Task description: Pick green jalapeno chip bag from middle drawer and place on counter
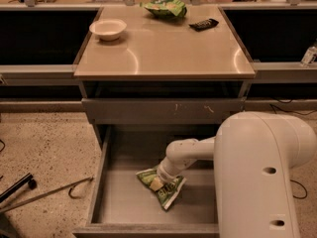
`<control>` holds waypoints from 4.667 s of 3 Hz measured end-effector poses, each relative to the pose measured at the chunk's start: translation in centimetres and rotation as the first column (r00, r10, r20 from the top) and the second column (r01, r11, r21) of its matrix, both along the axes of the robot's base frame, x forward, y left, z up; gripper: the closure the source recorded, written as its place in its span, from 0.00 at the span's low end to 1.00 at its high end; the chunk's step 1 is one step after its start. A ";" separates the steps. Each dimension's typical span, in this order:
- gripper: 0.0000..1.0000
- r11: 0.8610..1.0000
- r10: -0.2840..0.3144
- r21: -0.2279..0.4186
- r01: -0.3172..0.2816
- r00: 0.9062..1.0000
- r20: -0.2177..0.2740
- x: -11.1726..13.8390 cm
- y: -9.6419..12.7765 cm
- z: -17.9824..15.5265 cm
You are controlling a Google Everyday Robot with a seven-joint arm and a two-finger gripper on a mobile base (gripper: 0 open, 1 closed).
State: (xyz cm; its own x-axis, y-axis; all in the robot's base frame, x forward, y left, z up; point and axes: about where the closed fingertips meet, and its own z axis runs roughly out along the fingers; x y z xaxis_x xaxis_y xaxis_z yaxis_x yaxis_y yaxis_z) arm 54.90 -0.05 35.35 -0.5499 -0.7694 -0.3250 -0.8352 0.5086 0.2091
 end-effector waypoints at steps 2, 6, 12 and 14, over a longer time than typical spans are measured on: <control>1.00 0.999 0.025 0.027 -0.026 0.999 0.030 0.8 0.4 6.4; 1.00 0.964 0.161 0.165 -0.210 0.950 0.269 4.0 4.1 33.4; 1.00 0.862 0.175 0.290 -0.416 0.781 0.600 12.4 2.1 57.1; 1.00 0.964 -0.077 0.247 -0.098 0.788 0.611 24.3 -6.2 57.1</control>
Offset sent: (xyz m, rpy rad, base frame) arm 0.0371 0.0151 0.2605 0.1106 -0.1299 0.0985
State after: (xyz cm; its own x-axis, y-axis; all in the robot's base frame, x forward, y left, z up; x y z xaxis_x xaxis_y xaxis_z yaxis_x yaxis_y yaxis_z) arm 79.23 -6.22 92.49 -0.1605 -0.6167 -0.7706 -0.8352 0.5009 -0.2269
